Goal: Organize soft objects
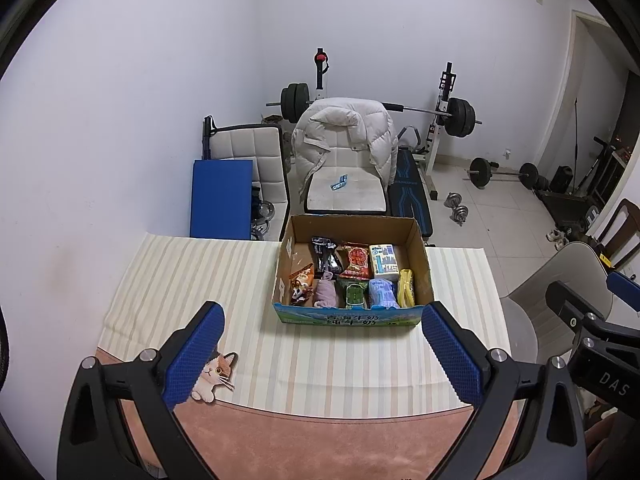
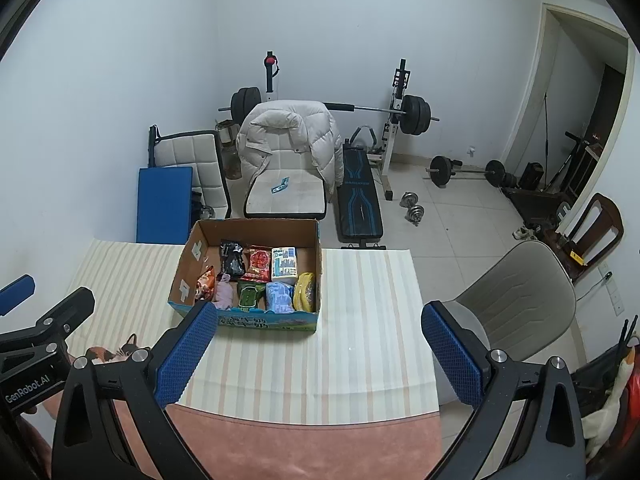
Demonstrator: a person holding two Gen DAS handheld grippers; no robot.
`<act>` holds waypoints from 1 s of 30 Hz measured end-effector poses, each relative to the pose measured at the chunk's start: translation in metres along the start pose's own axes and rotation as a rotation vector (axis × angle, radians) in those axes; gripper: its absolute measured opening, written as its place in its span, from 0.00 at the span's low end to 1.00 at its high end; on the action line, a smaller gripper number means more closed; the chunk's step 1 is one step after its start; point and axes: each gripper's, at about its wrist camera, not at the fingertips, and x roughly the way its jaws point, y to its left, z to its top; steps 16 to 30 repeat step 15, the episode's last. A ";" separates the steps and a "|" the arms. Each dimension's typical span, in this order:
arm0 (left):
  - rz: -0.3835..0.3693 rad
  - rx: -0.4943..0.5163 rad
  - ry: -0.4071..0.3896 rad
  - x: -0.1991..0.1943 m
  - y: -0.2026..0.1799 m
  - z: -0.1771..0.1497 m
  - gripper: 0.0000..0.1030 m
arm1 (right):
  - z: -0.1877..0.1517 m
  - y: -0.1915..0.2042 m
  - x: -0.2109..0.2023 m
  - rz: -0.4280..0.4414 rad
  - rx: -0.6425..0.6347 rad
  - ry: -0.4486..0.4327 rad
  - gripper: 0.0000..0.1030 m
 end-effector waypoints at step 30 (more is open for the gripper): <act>0.005 -0.001 -0.002 -0.002 -0.001 -0.001 0.98 | 0.001 -0.003 -0.002 -0.001 -0.002 -0.001 1.00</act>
